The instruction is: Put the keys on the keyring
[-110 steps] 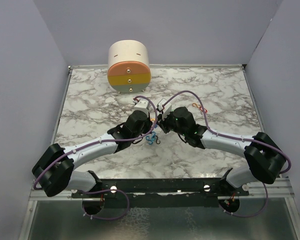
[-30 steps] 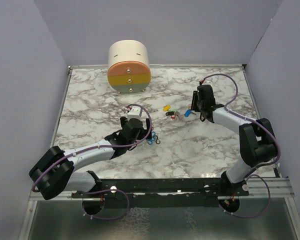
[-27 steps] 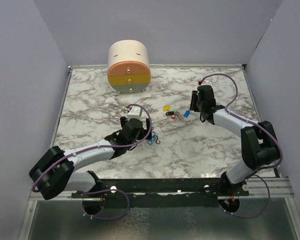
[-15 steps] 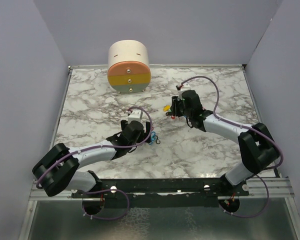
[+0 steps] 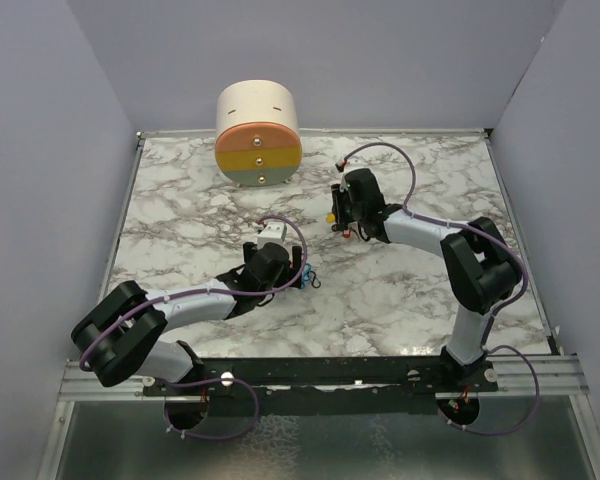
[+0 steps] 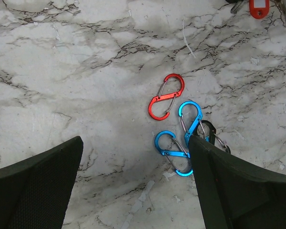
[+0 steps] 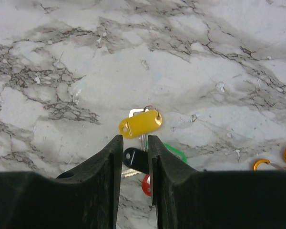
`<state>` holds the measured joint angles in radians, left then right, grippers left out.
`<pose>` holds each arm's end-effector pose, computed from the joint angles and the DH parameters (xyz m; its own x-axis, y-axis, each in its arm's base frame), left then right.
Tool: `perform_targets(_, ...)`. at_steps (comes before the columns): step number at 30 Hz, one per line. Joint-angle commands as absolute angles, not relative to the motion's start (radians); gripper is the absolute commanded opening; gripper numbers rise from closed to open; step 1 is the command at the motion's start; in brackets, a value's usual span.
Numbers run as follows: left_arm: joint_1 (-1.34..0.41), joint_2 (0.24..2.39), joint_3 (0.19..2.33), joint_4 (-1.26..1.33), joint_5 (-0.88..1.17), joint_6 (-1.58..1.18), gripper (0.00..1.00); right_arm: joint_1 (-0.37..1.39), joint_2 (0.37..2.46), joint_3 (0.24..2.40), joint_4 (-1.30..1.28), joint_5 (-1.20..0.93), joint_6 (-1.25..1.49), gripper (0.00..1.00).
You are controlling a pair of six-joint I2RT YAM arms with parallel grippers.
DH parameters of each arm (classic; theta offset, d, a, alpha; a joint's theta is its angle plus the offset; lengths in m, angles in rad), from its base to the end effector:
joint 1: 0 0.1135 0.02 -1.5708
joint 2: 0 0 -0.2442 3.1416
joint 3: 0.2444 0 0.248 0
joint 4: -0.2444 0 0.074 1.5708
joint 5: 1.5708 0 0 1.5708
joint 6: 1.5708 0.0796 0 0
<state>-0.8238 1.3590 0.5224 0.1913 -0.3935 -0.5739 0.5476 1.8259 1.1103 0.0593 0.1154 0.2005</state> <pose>0.2210 -0.1937 0.1251 -0.5981 -0.0921 -0.7961 0.1725 0.9553 -0.2401 0.3667 0.2129 0.1438 -0.5980 -0.1330 -0.7904 -0.3267 0.9409 0.0889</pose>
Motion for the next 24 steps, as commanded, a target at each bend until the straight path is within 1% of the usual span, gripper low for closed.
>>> perform_targets(1,-0.821,1.366,0.525,0.219,-0.385,-0.573,0.94,0.544,1.872,1.184,-0.003,0.171,0.189,0.28)
perform_targets(5,-0.821,1.362,0.524,0.219,-0.386,-0.571,0.94,0.543,1.862,1.166,-0.04,0.213,0.231,0.32)
perform_targets(9,-0.82,1.354,0.523,0.218,-0.384,-0.57,0.94,0.54,1.834,1.124,-0.065,0.231,0.248,0.33)
perform_targets(12,-0.821,1.35,0.518,0.224,-0.383,-0.569,0.94,0.538,1.822,1.1,-0.038,0.232,0.238,0.34)
perform_targets(17,-0.821,1.356,0.519,0.226,-0.379,-0.572,0.93,0.534,1.862,1.147,-0.033,0.225,0.218,0.34)
perform_targets(24,-0.82,1.358,0.524,0.224,-0.383,-0.567,0.93,0.52,1.932,1.211,0.002,0.16,0.179,0.33)
